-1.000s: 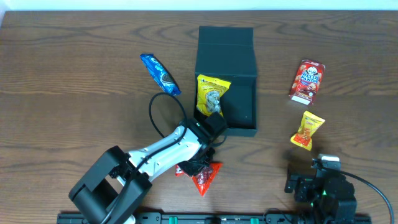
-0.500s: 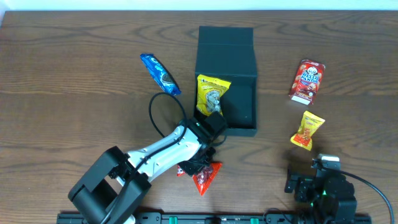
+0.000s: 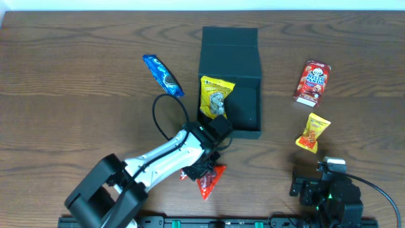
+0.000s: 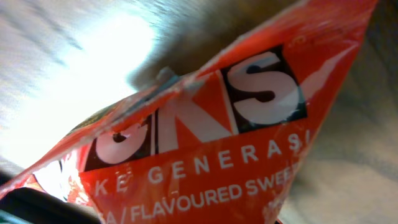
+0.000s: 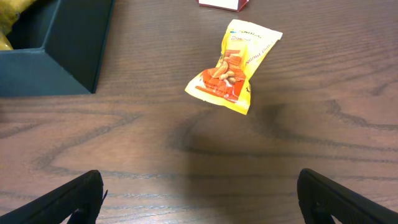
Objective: Pack container
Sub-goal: 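Lift the red packet into the box beside the yellow one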
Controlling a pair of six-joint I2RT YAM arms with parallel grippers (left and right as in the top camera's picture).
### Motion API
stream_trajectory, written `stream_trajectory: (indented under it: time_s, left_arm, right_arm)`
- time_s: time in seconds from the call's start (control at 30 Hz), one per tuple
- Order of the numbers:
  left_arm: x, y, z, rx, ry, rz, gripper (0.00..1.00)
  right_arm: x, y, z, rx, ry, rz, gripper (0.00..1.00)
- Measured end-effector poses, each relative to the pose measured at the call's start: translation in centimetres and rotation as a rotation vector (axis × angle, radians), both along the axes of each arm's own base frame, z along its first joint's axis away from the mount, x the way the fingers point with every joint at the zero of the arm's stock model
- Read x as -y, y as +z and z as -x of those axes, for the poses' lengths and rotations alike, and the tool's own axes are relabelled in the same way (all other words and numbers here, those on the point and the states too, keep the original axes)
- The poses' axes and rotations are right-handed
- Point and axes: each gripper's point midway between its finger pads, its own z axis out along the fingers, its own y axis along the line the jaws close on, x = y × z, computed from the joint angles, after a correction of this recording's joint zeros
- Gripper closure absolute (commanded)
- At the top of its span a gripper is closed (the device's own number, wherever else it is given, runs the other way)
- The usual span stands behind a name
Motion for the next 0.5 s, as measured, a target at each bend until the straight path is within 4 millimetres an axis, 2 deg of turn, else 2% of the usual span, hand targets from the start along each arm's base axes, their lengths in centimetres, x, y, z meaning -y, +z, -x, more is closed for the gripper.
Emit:
stream_trajectory:
  time_s: [0.1,0.23,0.37,0.5]
  left_arm:
    - [-1.5,1.6,0.4,0.017,-0.039,-0.076,0.94]
    - [-1.5,4.9,-0.9,0.105,-0.112,-0.115,0.94]
    - [0.0,8.8,-3.1,0.236,-0.234,-0.116,0.94]
    - [2.2,12.7,-5.7,0.385,-0.401,-0.081,0.94]
  right_arm:
    - [0.0,0.0,0.0,0.0,0.0,0.0,0.01]
    - [0.0,0.0,0.0,0.0,0.0,0.0,0.01]
    - [0.0,0.0,0.0,0.0,0.0,0.0,0.01]
    - [0.0,0.0,0.0,0.0,0.0,0.0,0.01]
